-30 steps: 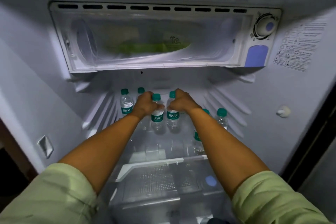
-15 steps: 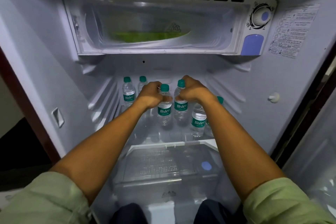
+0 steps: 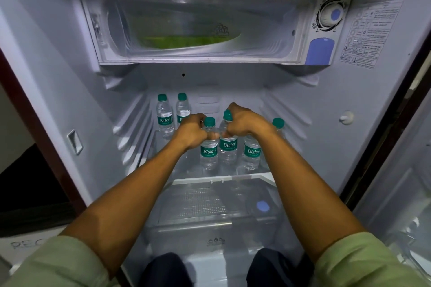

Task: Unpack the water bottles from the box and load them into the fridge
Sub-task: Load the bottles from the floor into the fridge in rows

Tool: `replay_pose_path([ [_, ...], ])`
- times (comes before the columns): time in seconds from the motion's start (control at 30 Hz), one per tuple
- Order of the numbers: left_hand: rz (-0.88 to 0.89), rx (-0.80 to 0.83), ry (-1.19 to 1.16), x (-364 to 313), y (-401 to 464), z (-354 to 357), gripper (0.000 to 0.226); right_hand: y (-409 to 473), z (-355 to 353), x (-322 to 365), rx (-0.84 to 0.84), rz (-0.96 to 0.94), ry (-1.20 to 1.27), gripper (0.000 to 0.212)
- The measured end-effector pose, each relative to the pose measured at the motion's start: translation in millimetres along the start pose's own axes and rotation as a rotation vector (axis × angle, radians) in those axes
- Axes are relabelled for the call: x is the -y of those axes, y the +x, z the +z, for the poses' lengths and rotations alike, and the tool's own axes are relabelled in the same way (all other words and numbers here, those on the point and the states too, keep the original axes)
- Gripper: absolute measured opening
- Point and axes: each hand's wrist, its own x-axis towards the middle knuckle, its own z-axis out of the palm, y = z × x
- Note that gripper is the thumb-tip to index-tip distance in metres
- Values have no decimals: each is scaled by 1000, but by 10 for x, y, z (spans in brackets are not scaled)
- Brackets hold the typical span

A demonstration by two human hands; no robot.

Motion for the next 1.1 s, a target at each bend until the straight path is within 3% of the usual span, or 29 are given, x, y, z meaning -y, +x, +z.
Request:
replay_pose_path([
  [0.43, 37, 23, -12, 58, -52, 7, 43, 0, 165, -37, 67, 55, -46, 74],
  [0.63, 35, 22, 14, 75, -61, -10, 57, -3, 160, -49, 78, 55, -58, 78],
  [1.1, 42, 9, 47, 92, -54, 54, 59, 3, 41, -76, 126, -14, -102, 71],
])
